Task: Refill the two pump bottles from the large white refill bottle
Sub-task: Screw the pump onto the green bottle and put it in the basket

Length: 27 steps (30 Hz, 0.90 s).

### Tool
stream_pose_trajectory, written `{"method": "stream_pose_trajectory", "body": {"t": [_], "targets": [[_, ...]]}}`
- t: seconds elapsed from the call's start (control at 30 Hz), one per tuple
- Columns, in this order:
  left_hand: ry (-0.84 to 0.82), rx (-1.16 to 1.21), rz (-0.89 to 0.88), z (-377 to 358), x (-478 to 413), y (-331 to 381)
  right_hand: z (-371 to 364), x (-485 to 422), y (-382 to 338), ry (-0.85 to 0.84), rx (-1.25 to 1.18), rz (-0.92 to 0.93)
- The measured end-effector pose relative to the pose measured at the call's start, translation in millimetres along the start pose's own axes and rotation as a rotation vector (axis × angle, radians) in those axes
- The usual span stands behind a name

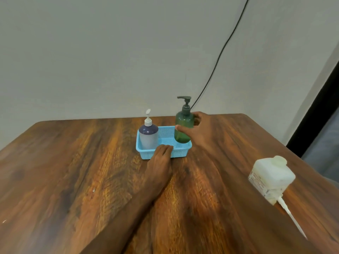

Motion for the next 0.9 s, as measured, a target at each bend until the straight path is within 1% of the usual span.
{"method": "stream_pose_trajectory", "body": {"t": [0.1,0.23,0.4,0.53,0.6,0.73,0.8,0.87,0.9], "targets": [[0.009,0.008,-0.006,-4,-1,-1,-28,-18,22,-0.035,0.047,-0.051],[0.023,-0.004,-0.016,-9,0,-1,-48,-19,47,-0.049,0.100,-0.120],[0.070,-0.019,-0.033,-17,0,-5,-54,-22,61,-0.037,0.122,-0.137],[0.052,-0.008,-0.018,-19,1,-7,-56,-21,62,-0.056,0.128,-0.133],[0.061,-0.003,-0.033,-19,2,-10,-55,-18,61,-0.032,0.103,-0.131],[0.126,0.029,-0.004,-12,6,-17,-39,-3,51,0.081,0.089,-0.079],[0.195,0.060,0.003,-3,7,-19,-27,12,38,0.146,0.058,-0.005],[0.287,0.083,0.013,9,7,-19,-20,30,28,0.165,0.029,0.075],[0.317,0.095,0.035,13,8,-19,-19,39,22,0.144,0.015,0.095]]}}
Point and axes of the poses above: each hand's wrist, its own x-axis away from the middle knuckle, its own z-axis out of the back of the hand, y = z × x, the point moved 3 cm from there along -x, towards the middle knuckle, and after that the axes turned 9 degrees about -x, right-handed, at the moved point
